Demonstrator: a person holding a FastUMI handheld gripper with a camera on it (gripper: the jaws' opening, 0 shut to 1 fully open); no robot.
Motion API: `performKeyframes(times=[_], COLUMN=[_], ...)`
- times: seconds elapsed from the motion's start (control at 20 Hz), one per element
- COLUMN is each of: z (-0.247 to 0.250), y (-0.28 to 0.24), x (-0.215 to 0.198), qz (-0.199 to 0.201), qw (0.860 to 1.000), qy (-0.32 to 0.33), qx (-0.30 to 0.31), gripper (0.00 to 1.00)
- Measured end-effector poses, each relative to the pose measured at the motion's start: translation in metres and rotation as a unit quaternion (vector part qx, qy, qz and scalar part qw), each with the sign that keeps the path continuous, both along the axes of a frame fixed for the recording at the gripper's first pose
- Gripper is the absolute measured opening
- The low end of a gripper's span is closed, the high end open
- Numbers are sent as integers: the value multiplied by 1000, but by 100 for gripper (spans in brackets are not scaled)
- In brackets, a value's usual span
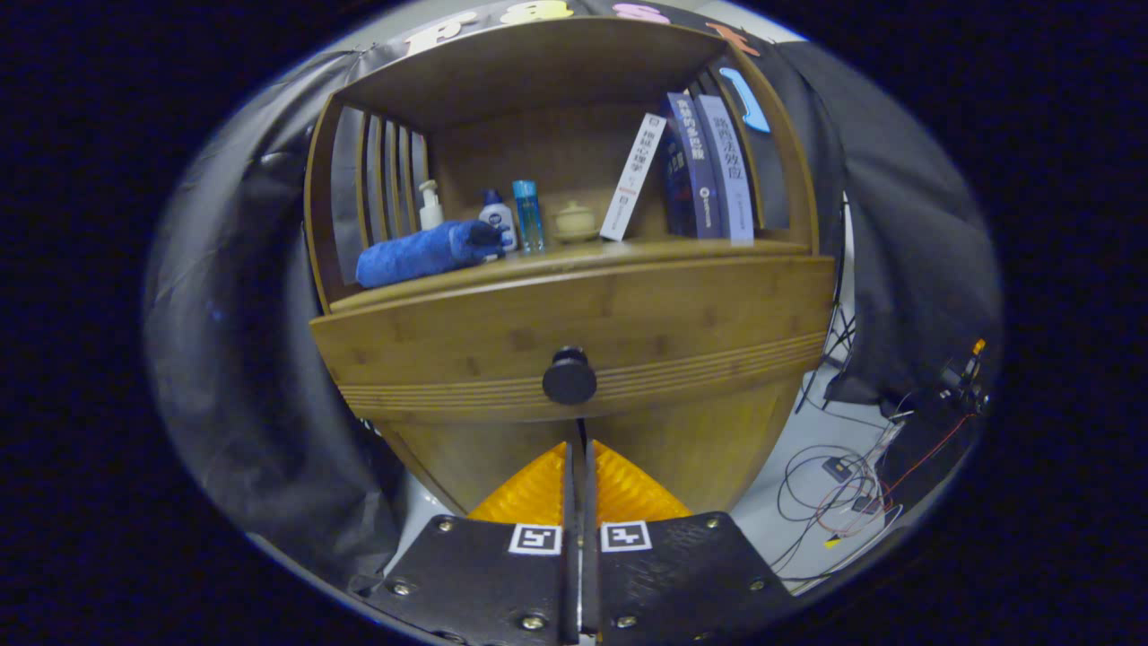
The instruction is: Pull open the drawer, take out the items inside it, and place them on the countertop above the cabinet.
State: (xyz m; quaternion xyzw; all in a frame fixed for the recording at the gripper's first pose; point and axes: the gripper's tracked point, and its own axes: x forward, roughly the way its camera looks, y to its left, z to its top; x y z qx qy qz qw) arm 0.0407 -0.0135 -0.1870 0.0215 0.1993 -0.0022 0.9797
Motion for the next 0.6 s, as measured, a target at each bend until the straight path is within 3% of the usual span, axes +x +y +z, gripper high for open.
performKeyframes(times=[0.15,0.4,0.6], z=[5,-4,5], y=[-3,10,24], x=[14,37,52], qz=[-2,10,21], qw=[1000,1000,1000], qy=[1,16,-7], qx=[-13,-19,2], gripper=[2,50,72])
